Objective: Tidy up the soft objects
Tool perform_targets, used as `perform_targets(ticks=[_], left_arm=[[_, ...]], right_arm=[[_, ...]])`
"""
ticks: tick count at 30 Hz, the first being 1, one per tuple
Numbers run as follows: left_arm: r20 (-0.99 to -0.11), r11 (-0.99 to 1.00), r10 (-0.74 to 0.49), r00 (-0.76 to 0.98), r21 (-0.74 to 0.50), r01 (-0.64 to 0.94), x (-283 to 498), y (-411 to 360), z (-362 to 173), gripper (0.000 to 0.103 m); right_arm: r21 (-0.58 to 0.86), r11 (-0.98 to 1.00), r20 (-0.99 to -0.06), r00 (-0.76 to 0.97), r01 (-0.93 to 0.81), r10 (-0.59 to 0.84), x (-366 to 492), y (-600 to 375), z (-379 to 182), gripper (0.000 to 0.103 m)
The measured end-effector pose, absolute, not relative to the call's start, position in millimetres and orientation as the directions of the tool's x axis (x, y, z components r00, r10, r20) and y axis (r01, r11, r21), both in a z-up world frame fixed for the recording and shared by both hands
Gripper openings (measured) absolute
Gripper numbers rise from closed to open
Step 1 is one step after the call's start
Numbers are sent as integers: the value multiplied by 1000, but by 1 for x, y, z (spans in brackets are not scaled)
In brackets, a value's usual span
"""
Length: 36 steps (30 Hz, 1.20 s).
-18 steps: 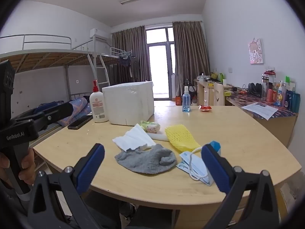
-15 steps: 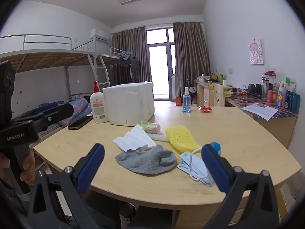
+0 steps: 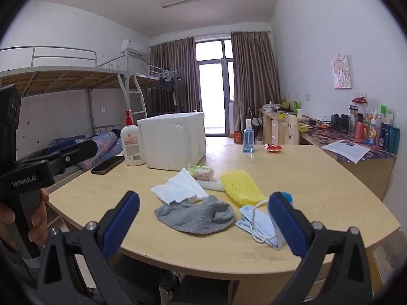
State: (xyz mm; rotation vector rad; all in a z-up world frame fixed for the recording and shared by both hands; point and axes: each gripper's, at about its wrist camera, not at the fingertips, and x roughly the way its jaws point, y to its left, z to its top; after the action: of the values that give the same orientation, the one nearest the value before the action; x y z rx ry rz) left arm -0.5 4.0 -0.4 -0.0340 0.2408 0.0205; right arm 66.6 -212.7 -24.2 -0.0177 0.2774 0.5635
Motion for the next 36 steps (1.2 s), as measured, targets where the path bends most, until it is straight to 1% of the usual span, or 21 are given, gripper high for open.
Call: perform_targets(ticks=[24,29,36], left_arm=[[-239,999,38,970,-16,-43,-5,7,0,102],[-231,998,35,972,-37,-45,-7,10,3,102],[-245,999,41,969,-24,-49,-3,10,2,102]], right_arm=[[64,848,-262,811,-526,523,67,-217,-23,103],[64,849,-262,812,-525,522,66,-217,-22,103],[63,848,-259,812,-527,523,65,-217,-22,103]])
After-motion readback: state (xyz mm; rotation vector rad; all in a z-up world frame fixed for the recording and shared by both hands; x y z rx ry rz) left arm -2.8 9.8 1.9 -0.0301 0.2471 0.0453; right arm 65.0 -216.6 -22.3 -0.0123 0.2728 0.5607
